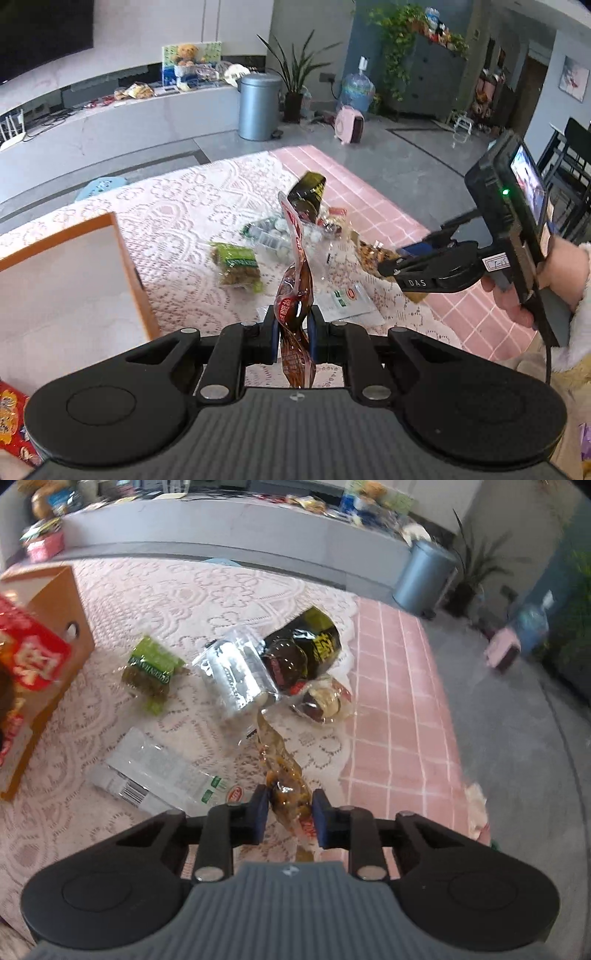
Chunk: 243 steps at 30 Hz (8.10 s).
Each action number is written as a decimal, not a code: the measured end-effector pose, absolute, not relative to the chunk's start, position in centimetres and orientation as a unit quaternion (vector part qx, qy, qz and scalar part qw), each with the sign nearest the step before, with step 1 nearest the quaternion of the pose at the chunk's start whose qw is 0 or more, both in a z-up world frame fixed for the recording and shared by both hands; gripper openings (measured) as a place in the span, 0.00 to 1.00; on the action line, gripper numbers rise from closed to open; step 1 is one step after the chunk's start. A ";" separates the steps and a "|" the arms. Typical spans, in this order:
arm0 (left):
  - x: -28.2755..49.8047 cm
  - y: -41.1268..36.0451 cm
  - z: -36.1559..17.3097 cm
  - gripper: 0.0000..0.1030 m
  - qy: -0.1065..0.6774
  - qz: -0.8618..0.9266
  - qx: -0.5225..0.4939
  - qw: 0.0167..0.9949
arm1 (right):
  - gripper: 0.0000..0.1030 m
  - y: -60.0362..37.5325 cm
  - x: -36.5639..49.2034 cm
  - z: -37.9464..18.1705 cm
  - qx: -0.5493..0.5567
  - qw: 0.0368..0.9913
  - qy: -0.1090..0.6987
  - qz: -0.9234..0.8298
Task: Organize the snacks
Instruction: 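Grasp the peanut snack pack with the right tool, then carry both packs over the box and open both tools to drop them, then withdraw both tools from the box toward the remaining snacks, then lower the right tool onto the white wrapped bar and close it, then grasp the green snack pack with the left tool while right tool holds the bar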
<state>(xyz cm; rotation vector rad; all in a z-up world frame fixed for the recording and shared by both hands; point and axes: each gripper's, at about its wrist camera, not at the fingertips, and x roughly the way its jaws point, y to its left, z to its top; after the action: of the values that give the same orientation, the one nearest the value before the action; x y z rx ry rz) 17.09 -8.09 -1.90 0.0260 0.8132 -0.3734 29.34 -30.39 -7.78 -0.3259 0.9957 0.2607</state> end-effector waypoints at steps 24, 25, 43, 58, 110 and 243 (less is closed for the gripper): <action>12.6 1.7 4.7 0.16 0.317 -0.055 -0.036 0.946 | 0.18 -18.3 20.0 6.9 -0.135 0.899 0.335 0.247; 12.5 2.3 4.8 0.16 0.315 -0.048 -0.039 0.947 | 0.18 -17.2 19.8 7.3 -0.136 0.899 0.329 0.257; 16.9 10.9 0.3 0.16 0.397 0.040 -0.090 0.912 | 0.18 -2.5 23.3 3.2 -0.191 0.850 0.360 0.334; 20.2 12.5 -4.9 0.15 0.456 0.007 -0.117 0.882 | 0.18 1.1 27.4 -4.5 -0.301 0.816 0.404 0.284; 9.8 0.0 2.6 0.85 0.293 -0.043 -0.013 0.955 | 0.97 -17.7 14.9 1.8 -0.034 0.907 0.377 0.186; 34.4 -11.6 -10.4 0.53 0.533 -0.044 -0.003 0.845 | 0.49 -28.4 31.3 -12.6 -0.005 0.911 0.397 0.109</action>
<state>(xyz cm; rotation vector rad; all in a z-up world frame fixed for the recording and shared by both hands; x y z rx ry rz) 34.37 -11.60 -10.45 -0.0069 1.1248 -0.0936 31.28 -28.45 -12.56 -0.0108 0.8185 0.2249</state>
